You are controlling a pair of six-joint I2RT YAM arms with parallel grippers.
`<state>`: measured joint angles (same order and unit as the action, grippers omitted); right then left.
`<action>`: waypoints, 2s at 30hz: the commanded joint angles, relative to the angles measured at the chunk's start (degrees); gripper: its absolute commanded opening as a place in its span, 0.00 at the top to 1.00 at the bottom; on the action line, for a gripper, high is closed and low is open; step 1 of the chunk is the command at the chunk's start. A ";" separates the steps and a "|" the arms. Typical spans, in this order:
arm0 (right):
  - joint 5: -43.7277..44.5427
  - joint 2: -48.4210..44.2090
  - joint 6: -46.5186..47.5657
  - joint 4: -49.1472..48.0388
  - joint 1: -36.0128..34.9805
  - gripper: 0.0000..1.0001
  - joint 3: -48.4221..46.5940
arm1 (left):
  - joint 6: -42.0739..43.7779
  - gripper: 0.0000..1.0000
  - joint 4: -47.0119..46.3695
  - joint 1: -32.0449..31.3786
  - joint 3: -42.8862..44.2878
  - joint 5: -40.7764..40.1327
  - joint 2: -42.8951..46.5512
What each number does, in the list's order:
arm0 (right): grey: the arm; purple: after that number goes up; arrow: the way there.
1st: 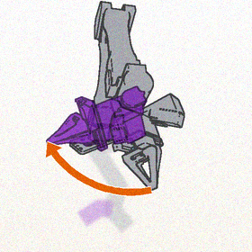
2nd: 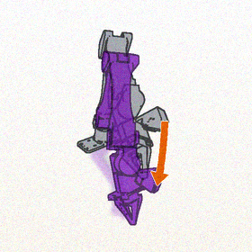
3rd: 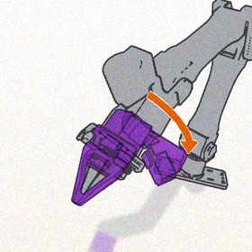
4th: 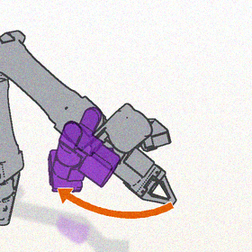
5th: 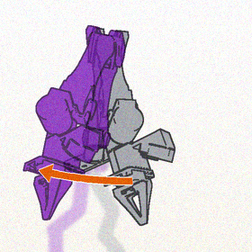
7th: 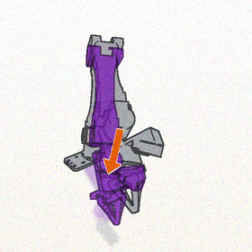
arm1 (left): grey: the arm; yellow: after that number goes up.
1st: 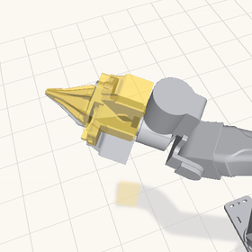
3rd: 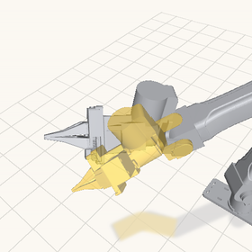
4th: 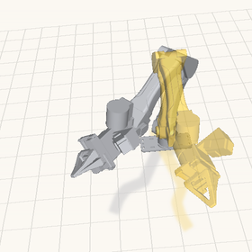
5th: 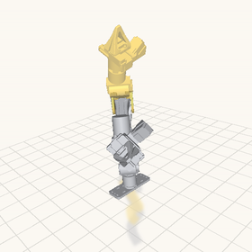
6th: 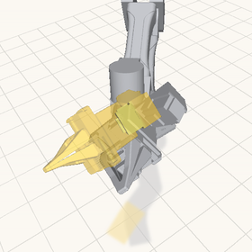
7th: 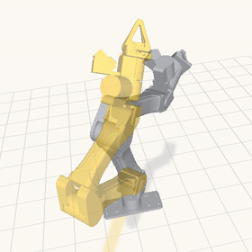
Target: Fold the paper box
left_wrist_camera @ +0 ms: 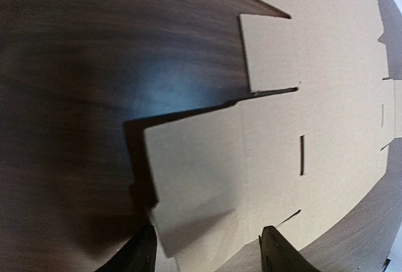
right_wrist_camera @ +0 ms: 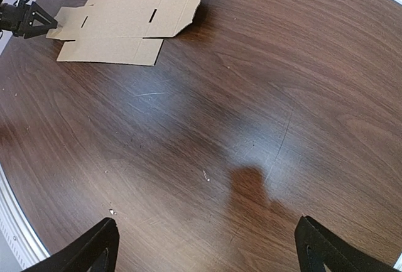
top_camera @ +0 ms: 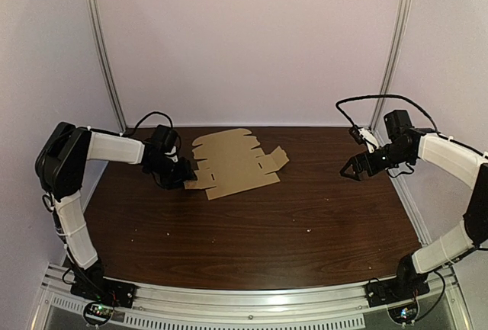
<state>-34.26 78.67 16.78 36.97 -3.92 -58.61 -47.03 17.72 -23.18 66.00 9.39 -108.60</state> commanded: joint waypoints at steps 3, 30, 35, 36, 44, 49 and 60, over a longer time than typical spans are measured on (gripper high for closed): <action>-0.24 -0.50 0.85 0.81 -0.38 0.00 0.60 | -3.83 0.56 -11.40 0.24 -0.61 5.14 -3.05; -9.64 -1.13 10.18 11.72 -1.18 0.00 -8.17 | 30.51 1.00 9.90 -5.39 -16.44 23.78 31.18; -11.44 3.53 11.87 14.71 -4.62 0.00 -14.36 | 35.18 1.00 8.64 -7.04 -17.83 27.05 37.68; -11.33 4.95 11.92 15.04 -5.84 0.00 -15.58 | 35.43 1.00 8.14 -7.32 -17.81 28.10 37.91; -9.57 16.72 16.27 24.05 -16.21 0.00 -26.65 | 40.00 1.00 10.63 -8.80 -13.04 27.52 37.44; -11.18 21.43 16.85 27.74 -17.91 0.00 -31.71 | 42.36 1.00 11.27 -8.81 -12.42 26.24 38.27; -15.57 24.75 18.34 29.92 -18.88 0.41 -34.56 | 42.10 1.00 10.54 -8.81 -12.47 24.90 38.38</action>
<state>-47.55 103.46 33.71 63.75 -21.87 -91.68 -5.74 29.23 -31.62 52.38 35.46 -70.81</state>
